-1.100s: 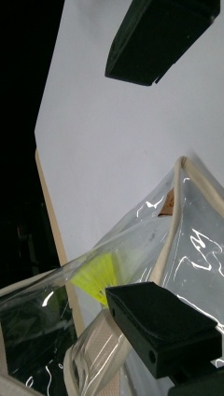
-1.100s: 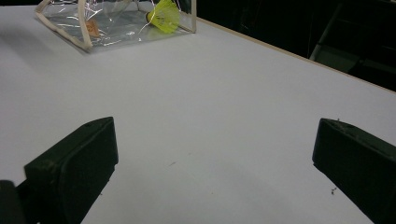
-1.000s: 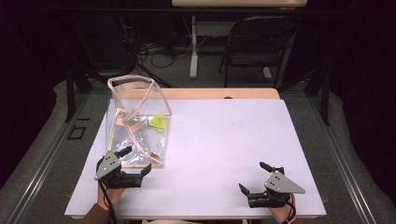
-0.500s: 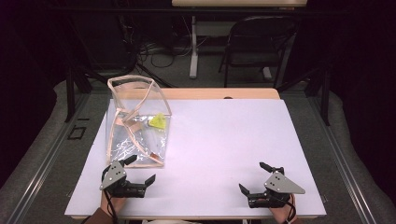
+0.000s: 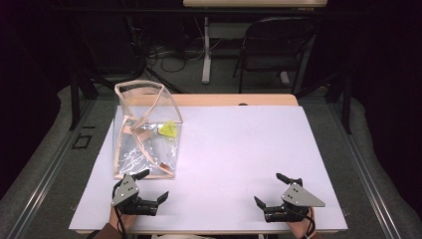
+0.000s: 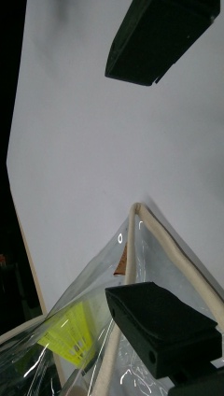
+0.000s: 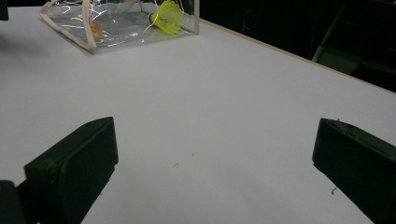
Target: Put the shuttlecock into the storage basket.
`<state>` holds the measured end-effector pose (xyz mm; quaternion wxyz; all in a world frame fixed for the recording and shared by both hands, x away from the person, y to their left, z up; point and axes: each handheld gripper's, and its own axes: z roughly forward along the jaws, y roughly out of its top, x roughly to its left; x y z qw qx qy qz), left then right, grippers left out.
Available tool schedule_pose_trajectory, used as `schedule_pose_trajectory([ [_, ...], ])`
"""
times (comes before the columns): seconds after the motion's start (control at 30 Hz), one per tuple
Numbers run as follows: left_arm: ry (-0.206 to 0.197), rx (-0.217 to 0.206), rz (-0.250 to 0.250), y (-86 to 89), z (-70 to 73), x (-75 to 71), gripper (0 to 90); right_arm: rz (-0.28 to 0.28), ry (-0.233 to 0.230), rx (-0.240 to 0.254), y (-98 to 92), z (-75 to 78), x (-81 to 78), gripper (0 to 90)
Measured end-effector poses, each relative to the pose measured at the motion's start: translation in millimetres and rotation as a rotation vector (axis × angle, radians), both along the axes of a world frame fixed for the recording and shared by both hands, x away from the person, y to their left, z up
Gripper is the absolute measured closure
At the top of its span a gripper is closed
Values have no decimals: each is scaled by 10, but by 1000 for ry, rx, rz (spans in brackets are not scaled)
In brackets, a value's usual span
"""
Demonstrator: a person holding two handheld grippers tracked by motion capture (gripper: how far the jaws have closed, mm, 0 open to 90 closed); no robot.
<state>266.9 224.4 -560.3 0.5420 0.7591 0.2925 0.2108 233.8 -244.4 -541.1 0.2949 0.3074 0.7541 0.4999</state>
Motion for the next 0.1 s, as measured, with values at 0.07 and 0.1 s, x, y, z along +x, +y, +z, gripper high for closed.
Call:
schedule_pose_trajectory([
  [0.07,3,4,1,-3,-2,7,0,0,0,1,1,0,0,0],
  [0.1,5,3,1,-4,-3,10,0,2,2,-2,0,0,2,0],
])
